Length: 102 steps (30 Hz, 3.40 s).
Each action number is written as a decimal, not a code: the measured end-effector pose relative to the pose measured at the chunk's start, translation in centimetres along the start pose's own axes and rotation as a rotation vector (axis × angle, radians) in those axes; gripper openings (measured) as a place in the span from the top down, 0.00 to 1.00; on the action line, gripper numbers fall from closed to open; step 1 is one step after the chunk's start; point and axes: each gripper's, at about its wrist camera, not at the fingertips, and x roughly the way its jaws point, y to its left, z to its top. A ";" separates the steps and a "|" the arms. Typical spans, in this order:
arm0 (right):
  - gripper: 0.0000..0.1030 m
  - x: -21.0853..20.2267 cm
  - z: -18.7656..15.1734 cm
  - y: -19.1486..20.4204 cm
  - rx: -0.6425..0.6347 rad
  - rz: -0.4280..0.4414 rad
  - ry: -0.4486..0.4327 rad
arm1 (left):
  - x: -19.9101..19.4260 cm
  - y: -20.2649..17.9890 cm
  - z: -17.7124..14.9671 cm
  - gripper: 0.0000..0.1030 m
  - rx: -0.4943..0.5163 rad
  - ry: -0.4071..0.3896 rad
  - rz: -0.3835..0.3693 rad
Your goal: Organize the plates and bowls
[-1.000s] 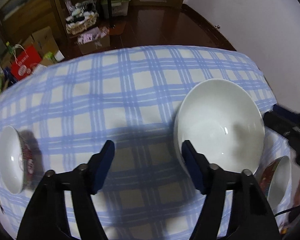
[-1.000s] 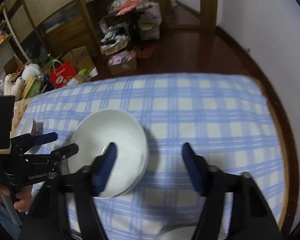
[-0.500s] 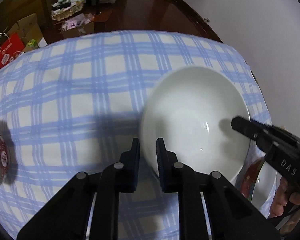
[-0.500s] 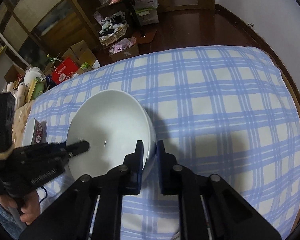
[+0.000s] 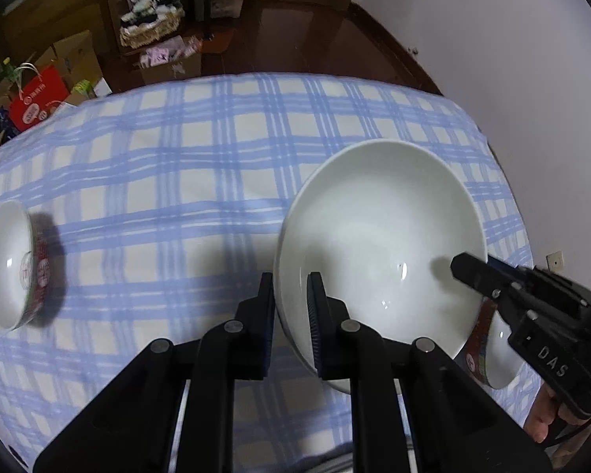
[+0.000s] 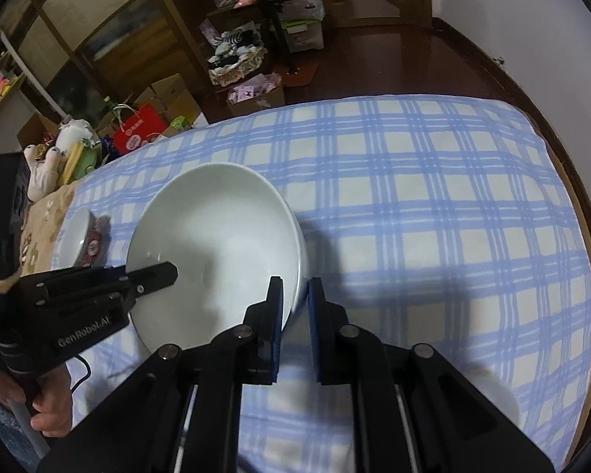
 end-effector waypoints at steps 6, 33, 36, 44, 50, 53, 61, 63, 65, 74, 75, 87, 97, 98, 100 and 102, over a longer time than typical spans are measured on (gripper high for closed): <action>0.87 -2.3 -1.5 2.3 -0.020 0.007 -0.032 | -3.5 0.7 -1.8 0.85 0.042 -0.014 0.023; 0.87 -9.2 -8.8 14.6 -0.136 0.081 -0.094 | -16.2 7.6 -13.3 0.85 -0.045 -0.077 0.078; 0.87 -9.2 -9.5 15.5 -0.140 0.088 -0.088 | -16.5 8.4 -14.3 0.85 -0.050 -0.066 0.085; 0.87 -8.2 -10.7 17.4 -0.151 0.104 -0.067 | -16.6 10.3 -15.9 0.85 -0.060 -0.052 0.110; 0.87 -6.3 -11.4 18.4 -0.157 0.113 -0.035 | -15.8 12.0 -17.0 0.85 -0.088 -0.042 0.122; 0.87 -5.0 -11.8 18.7 -0.149 0.117 -0.014 | -14.8 13.1 -17.6 0.85 -0.112 -0.030 0.115; 0.87 -1.2 -13.1 19.2 -0.161 0.085 0.055 | -10.8 15.0 -19.2 0.85 -0.160 0.038 0.097; 0.87 -0.4 -13.4 19.1 -0.160 0.076 0.071 | -9.8 15.2 -19.3 0.85 -0.159 0.056 0.102; 0.87 0.5 -13.7 19.0 -0.152 0.073 0.085 | -9.3 15.4 -19.3 0.85 -0.158 0.065 0.106; 0.87 2.0 -14.4 19.4 -0.179 0.017 0.090 | -7.6 15.7 -19.3 0.85 -0.140 0.074 0.119; 0.87 2.0 -14.4 19.3 -0.175 0.016 0.091 | -7.6 15.8 -19.2 0.85 -0.142 0.074 0.115; 0.87 2.1 -14.8 19.4 -0.159 -0.001 0.091 | -7.3 16.0 -19.0 0.85 -0.159 0.070 0.086; 0.87 2.0 -14.9 19.4 -0.158 -0.009 0.091 | -7.4 16.5 -19.0 0.85 -0.174 0.079 0.052; 0.87 2.0 -14.9 19.4 -0.159 -0.011 0.092 | -7.4 16.5 -19.0 0.85 -0.171 0.079 0.054; 0.86 2.0 -14.9 19.4 -0.159 -0.012 0.092 | -7.4 16.6 -19.0 0.85 -0.172 0.079 0.056; 0.86 2.0 -14.9 19.4 -0.161 -0.013 0.092 | -7.4 16.5 -19.0 0.85 -0.173 0.079 0.054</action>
